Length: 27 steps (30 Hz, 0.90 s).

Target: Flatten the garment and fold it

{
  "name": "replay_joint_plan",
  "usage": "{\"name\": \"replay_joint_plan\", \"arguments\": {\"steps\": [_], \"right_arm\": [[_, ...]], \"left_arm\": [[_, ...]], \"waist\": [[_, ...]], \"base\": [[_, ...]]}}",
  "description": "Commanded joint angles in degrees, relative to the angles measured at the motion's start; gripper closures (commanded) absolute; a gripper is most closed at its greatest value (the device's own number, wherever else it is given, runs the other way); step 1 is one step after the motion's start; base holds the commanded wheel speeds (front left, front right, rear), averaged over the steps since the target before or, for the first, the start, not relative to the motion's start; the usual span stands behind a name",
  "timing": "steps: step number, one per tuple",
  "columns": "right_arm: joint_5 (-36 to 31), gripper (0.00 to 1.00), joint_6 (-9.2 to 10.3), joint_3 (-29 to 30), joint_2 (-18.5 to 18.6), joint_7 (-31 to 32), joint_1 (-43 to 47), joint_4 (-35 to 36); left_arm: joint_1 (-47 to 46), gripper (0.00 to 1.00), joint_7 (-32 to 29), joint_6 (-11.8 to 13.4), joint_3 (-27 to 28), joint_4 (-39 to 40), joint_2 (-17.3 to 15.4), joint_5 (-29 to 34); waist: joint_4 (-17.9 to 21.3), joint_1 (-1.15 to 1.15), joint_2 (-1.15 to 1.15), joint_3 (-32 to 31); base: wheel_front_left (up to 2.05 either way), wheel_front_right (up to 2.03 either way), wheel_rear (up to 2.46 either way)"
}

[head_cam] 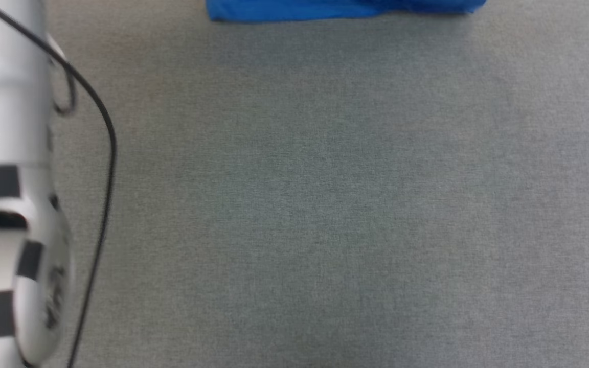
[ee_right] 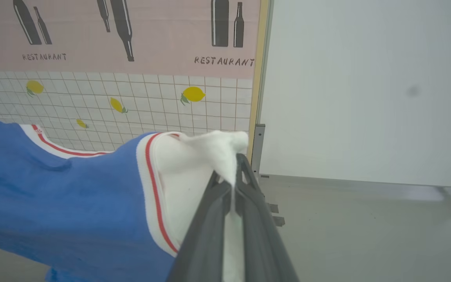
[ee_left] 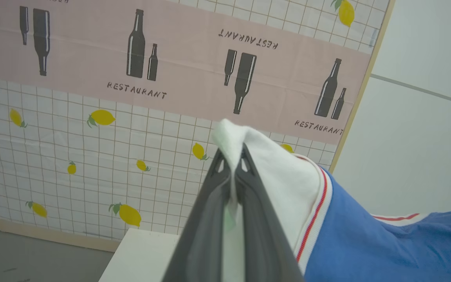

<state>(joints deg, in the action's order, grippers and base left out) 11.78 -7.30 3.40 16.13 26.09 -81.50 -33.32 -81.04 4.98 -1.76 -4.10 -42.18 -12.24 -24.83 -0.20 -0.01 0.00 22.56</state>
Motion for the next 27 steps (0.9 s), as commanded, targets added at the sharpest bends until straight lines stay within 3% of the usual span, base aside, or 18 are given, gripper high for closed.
{"name": "replay_joint_plan", "arguments": {"steps": [1,11,19,27], "right_arm": [[1.36,1.00,-0.19,-0.65,0.70,-0.88,2.72,-0.33],[14.27,1.00,-0.19,-2.42,2.41,-7.57,27.57,5.87],[21.46,1.00,-0.19,5.31,-3.32,-10.48,57.43,13.35],[19.06,1.00,-0.19,12.18,-7.70,-9.60,78.36,20.85]], "left_arm": [[3.00,1.00,1.00,-0.55,0.53,-0.61,0.48,-1.30],[24.99,1.00,5.48,-4.25,1.26,-0.19,3.11,-6.52],[51.06,1.00,4.12,-5.22,0.43,3.84,6.21,-11.74],[68.72,1.00,0.97,-3.39,2.09,10.11,6.99,-15.85]], "waist": [[-0.39,0.01,0.00,-0.80],[-2.06,0.01,0.00,-9.69],[-3.74,0.01,0.00,-17.79],[-4.44,0.01,0.00,-21.70]], "base": [[0.00,0.00,0.00],[0.00,0.00,0.00],[0.00,0.00,0.00],[0.00,0.00,0.00]]}}
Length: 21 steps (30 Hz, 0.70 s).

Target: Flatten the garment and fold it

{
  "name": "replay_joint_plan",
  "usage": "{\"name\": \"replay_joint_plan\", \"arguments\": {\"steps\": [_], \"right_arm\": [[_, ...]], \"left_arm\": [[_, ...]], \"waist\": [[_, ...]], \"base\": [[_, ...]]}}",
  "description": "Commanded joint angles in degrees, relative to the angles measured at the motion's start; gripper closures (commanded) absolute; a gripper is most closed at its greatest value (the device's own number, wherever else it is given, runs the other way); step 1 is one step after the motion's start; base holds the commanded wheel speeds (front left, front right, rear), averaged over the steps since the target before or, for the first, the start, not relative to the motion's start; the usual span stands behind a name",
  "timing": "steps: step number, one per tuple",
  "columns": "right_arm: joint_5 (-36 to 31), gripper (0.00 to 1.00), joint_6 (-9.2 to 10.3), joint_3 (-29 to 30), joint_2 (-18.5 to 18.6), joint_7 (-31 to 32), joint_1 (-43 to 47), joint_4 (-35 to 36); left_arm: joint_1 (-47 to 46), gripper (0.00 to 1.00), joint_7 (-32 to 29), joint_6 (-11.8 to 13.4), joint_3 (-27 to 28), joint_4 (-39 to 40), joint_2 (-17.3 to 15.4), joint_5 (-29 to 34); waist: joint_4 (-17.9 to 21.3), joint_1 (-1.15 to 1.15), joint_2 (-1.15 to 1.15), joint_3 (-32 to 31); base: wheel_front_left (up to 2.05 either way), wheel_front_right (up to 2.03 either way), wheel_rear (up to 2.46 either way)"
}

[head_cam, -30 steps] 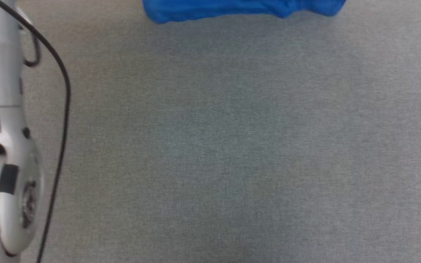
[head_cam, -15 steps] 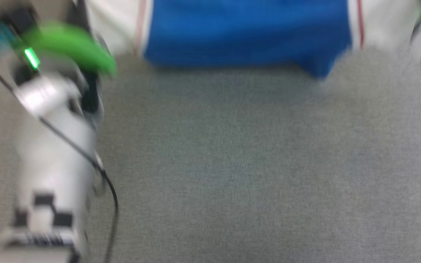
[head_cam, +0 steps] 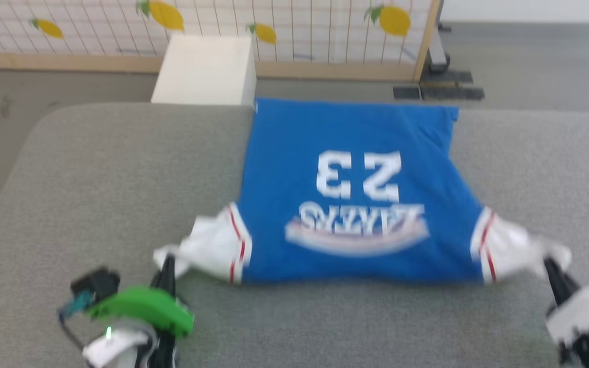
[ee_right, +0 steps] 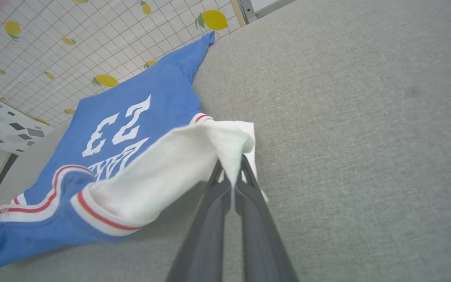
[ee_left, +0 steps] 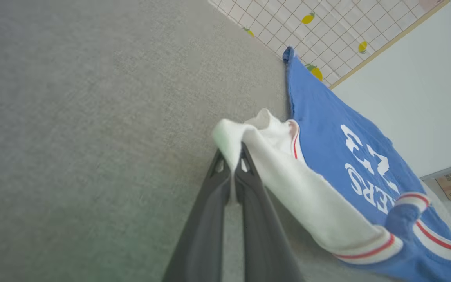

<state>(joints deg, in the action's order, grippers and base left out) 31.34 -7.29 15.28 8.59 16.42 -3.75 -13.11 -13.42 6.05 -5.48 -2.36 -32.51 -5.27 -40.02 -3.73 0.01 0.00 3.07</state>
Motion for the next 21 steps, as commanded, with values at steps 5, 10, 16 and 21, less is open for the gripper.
{"name": "replay_joint_plan", "arguments": {"steps": [5,10,16,21], "right_arm": [[-3.43,1.00,-0.20,3.84,-1.71,2.03,9.07,5.84],[-6.96,1.00,-0.20,4.69,-1.94,6.27,14.17,10.61],[-14.36,1.00,-0.20,-1.96,2.08,14.94,14.79,13.82],[-20.99,1.00,-0.20,-14.65,6.73,31.66,7.91,6.41]], "left_arm": [[8.89,1.00,-3.72,3.64,1.57,5.24,-0.23,-2.29],[14.98,1.00,-8.51,9.86,0.68,9.70,-2.69,0.70],[17.52,1.00,-12.68,13.42,-5.88,13.77,-7.08,9.79],[16.98,1.00,-15.00,15.08,-9.29,17.25,-7.40,12.95]], "waist": [[-0.71,-0.01,0.00,-3.66],[-0.09,-0.01,0.00,-4.23],[0.75,-0.01,0.00,-3.87],[1.00,-0.01,0.00,-1.75]], "base": [[0.00,0.00,0.00],[0.00,0.00,0.00],[0.00,0.00,0.00],[0.00,0.00,0.00]]}}
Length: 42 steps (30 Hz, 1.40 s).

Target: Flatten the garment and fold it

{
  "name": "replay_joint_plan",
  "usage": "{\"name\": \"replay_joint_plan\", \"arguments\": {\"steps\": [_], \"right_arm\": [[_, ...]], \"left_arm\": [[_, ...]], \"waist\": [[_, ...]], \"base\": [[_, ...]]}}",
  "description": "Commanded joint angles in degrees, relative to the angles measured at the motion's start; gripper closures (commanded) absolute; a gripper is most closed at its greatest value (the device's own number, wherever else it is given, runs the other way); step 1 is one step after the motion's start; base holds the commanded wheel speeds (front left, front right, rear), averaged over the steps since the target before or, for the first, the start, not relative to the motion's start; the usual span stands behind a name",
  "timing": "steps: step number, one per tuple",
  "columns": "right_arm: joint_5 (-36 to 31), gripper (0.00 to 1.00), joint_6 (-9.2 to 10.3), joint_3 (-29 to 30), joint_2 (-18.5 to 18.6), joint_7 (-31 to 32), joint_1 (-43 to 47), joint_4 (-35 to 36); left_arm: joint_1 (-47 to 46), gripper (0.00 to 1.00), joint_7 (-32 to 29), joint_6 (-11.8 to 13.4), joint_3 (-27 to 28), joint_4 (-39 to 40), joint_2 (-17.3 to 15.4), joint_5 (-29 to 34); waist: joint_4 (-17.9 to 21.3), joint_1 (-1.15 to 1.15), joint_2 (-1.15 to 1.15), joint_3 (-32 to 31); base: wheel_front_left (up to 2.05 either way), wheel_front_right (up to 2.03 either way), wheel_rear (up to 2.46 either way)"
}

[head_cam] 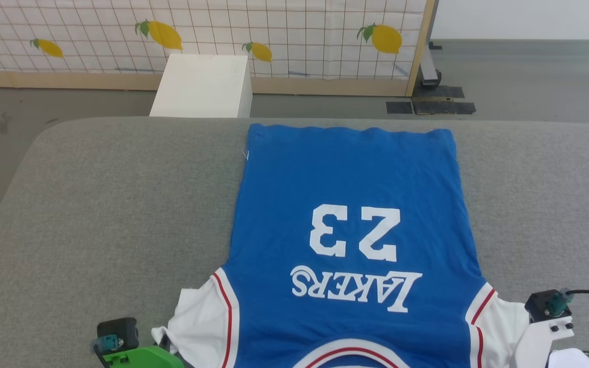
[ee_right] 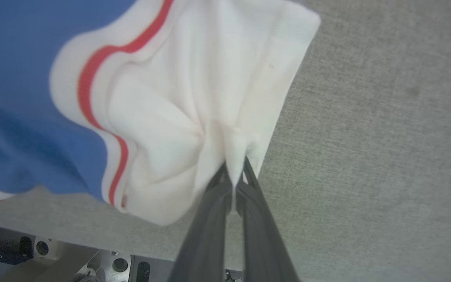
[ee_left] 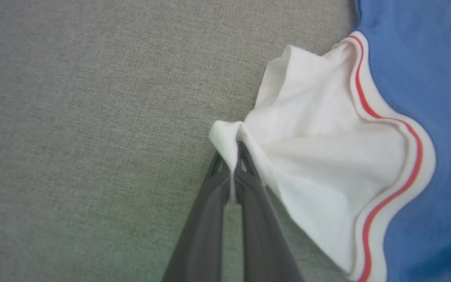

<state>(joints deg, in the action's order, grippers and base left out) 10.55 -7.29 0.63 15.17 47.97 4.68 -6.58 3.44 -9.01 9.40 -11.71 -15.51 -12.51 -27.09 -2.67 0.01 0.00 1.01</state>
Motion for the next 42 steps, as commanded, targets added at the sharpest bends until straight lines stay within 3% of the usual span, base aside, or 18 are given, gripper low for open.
{"name": "replay_joint_plan", "arguments": {"steps": [1,2,3,4,10,17,23,26,32,37,42], "right_arm": [[-0.46,1.00,-0.20,-0.55,0.10,1.42,-1.13,-1.53],[-0.90,1.00,-0.20,-1.15,0.32,2.30,-1.47,-2.51],[-1.14,0.87,-0.20,-1.82,0.53,3.06,-1.85,-3.49],[-0.99,0.00,-0.20,-2.08,0.52,3.46,-2.17,-4.22],[1.72,0.00,-0.20,-0.13,1.64,6.37,-1.27,-2.52],[8.74,0.00,-0.20,10.91,1.17,9.53,2.59,12.03],[13.37,0.00,-0.20,19.26,-3.66,-0.53,-3.73,21.25],[14.23,0.00,-0.20,20.09,-5.60,-7.05,-9.48,19.97],[11.75,0.00,-0.20,17.16,-4.84,-14.76,-22.45,11.63],[6.72,0.00,-0.20,15.45,-1.61,-17.61,-35.18,3.31],[2.56,0.00,-0.20,13.12,2.33,-15.70,-47.18,-4.44]], "left_arm": [[0.09,1.00,0.09,0.21,0.04,0.52,0.03,-0.17],[0.04,1.00,0.09,0.22,-0.06,0.73,0.13,-0.21],[0.01,1.00,0.15,0.19,-0.08,0.99,0.28,-0.38],[0.00,1.00,0.17,0.14,-0.09,1.19,0.40,-0.58],[0.08,1.00,0.25,0.15,-0.07,2.19,0.63,-1.25],[0.16,1.00,0.70,0.54,-0.08,3.46,0.59,-1.37],[0.49,1.00,1.65,1.07,0.62,5.72,0.94,-2.11],[0.27,1.00,2.08,1.38,0.63,7.84,1.02,-2.00],[-0.84,1.00,2.20,1.82,-0.11,13.81,1.02,-1.17],[-1.63,1.00,1.88,1.96,-1.14,18.60,1.82,-1.15],[-2.63,1.00,2.46,1.74,-2.23,21.84,2.62,-0.90]], "waist": [[-0.14,-0.01,0.00,0.47],[-0.29,-0.01,0.00,0.60],[-0.41,-0.01,0.00,0.71],[-0.49,-0.01,0.00,0.76],[-0.44,-0.01,0.00,0.19],[0.05,-0.01,0.00,-0.38],[1.02,-0.01,0.00,1.27],[1.16,-0.01,0.00,3.33],[-0.43,-0.01,0.00,10.33],[-3.74,-0.01,0.00,18.04],[-8.32,-0.01,0.00,25.47]], "base": [[0.00,0.00,0.00],[0.00,0.00,0.00],[0.00,0.00,0.00],[0.00,0.00,0.00],[0.00,0.00,0.00],[0.00,0.00,0.00],[0.00,0.00,0.00],[0.00,0.00,0.00],[0.00,0.00,0.00],[0.00,0.00,0.00],[0.00,0.00,0.00]]}}
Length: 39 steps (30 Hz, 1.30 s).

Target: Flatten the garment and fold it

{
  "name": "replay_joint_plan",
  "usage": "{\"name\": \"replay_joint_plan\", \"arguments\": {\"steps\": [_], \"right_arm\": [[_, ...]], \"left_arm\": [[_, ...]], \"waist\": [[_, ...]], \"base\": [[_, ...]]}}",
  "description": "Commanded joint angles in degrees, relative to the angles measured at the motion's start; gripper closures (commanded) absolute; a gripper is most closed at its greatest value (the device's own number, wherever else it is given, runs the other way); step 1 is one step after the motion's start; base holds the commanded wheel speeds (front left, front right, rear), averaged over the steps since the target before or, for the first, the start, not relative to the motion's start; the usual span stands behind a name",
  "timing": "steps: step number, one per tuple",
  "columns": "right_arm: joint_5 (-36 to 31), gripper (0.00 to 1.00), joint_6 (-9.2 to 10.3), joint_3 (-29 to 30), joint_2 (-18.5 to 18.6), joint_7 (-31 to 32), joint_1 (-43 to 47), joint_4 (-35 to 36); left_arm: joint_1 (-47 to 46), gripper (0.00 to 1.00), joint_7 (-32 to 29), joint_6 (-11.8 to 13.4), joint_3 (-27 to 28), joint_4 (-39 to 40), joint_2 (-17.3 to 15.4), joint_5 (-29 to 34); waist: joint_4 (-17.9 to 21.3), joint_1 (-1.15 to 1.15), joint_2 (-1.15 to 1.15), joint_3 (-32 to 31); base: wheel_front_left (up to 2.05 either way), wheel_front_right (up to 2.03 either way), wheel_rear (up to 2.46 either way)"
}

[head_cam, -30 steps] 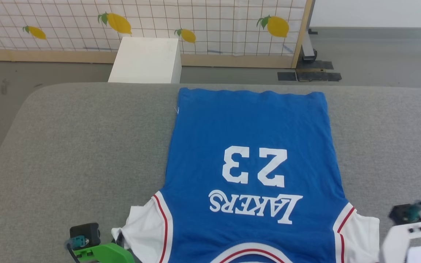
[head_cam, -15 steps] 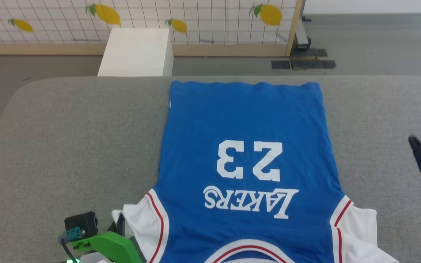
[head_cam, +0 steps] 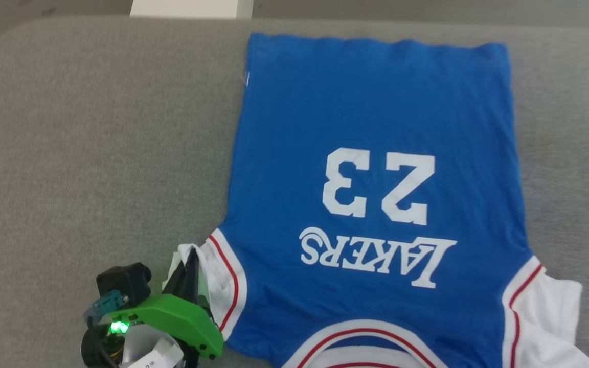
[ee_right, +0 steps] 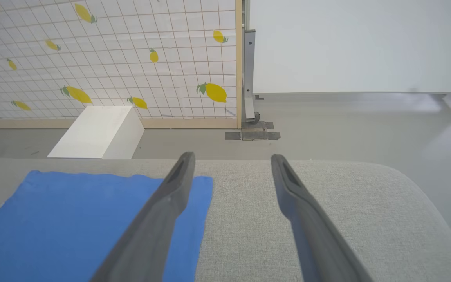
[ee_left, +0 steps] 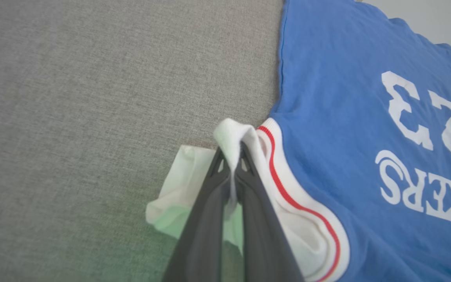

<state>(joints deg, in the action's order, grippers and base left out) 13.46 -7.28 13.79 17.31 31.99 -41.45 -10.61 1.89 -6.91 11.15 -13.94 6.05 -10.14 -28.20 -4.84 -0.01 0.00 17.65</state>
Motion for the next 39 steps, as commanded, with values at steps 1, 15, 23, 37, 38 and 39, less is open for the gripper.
{"name": "replay_joint_plan", "arguments": {"steps": [1,15,23,37,38,39], "right_arm": [[-0.85,0.00,-0.21,-0.04,0.60,0.92,-3.02,-1.74],[-9.70,0.00,-0.21,-7.77,7.94,20.15,-17.33,-13.86],[-7.08,0.00,-0.21,-13.63,10.17,30.28,-16.75,-14.55],[-5.71,1.00,-0.21,-5.83,11.08,23.61,-13.47,-7.42],[-5.24,1.00,-0.21,-5.70,11.63,23.06,-12.79,-7.00],[-4.50,1.00,-0.21,-5.39,12.31,22.29,-11.78,-6.49]], "left_arm": [[-1.17,1.00,0.60,0.04,-0.11,0.73,0.46,0.24],[-1.72,1.00,1.84,0.56,-1.82,5.29,2.04,0.52],[-2.67,1.00,1.93,0.35,-2.60,4.54,2.23,0.44],[-3.64,1.00,-0.02,0.24,-2.69,2.49,0.04,0.84],[-3.57,1.00,-0.27,0.33,-2.65,2.39,-0.20,0.90],[-3.44,1.00,-0.52,0.43,-2.55,2.36,-0.45,0.91]], "waist": [[-6.87,0.01,0.00,9.92],[-12.97,0.01,0.00,20.29],[-11.88,0.01,0.00,20.96],[-8.01,0.01,0.00,7.21],[-7.49,0.01,0.00,5.97],[-6.85,0.01,0.00,4.48]], "base": [[0.00,0.00,0.00],[0.00,0.00,0.00],[0.00,0.00,0.00],[0.00,0.00,0.00],[0.00,0.00,0.00],[0.00,0.00,0.00]]}}
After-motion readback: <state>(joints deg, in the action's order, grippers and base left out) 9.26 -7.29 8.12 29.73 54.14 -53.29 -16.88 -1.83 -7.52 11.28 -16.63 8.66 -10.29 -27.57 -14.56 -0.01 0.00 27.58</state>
